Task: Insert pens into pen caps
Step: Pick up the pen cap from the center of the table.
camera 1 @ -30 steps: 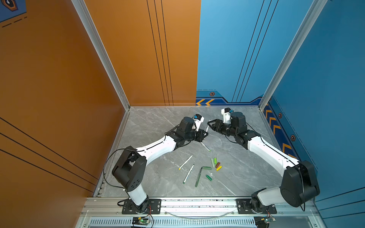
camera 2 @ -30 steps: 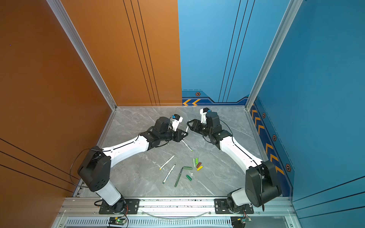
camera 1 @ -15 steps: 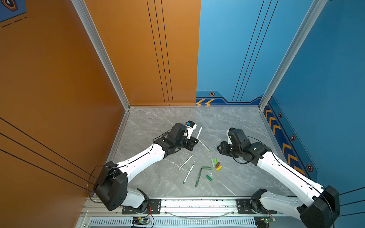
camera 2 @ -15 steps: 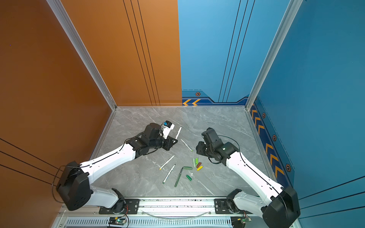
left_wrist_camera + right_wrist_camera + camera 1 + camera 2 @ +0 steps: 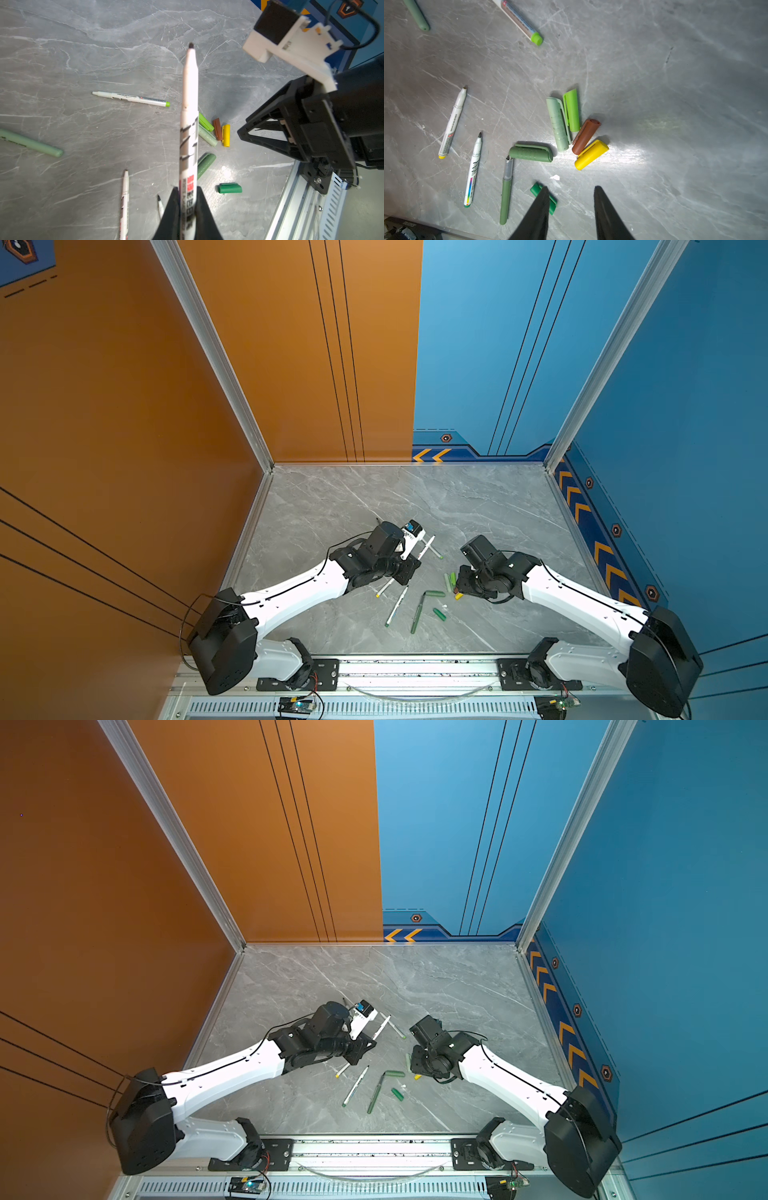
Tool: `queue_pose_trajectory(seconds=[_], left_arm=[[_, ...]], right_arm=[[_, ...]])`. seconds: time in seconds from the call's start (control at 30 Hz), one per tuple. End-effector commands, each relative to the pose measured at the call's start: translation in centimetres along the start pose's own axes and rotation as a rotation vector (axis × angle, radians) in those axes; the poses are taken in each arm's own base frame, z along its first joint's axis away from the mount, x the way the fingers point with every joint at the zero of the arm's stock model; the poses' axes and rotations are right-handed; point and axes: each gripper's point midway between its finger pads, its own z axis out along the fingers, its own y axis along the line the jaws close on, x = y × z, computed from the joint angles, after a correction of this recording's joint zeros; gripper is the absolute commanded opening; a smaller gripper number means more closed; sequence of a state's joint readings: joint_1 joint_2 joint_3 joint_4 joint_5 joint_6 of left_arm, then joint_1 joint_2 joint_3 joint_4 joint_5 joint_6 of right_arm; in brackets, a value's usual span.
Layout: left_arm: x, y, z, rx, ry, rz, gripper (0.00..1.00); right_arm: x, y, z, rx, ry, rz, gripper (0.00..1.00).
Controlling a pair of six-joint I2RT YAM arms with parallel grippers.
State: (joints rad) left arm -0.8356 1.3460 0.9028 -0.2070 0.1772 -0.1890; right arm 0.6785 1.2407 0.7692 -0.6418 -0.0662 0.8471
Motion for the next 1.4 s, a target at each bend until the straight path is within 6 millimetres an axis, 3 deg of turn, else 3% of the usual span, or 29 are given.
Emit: queue_pose_trajectory(seconds=[0.0,0.57,1.13,1.37], left_arm=[[0.9,-0.1,0.0,-0.027,0.018,0.052,0.00],[1.3,-0.7,1.0,-0.032,0.045,0.073,0.00],[1.5,-0.5,1.5,-0.046,0.058,0.079,0.00],[1.5,-0.4,1.6,-0.049,0.059,0.082,0.00]], right_arm=[[-0.8,-0.6,1.0,0.030,-0.019,0.022,0.37],[-1.8,-1.3,4.1,0.109,0.020,-0.031,0.30],[-1.7,-1.0,5.9,0.154,0.052,-0.090,0.30],[-1.4,-1.4,6.3,0.174,0.061,-0.097,0.21]])
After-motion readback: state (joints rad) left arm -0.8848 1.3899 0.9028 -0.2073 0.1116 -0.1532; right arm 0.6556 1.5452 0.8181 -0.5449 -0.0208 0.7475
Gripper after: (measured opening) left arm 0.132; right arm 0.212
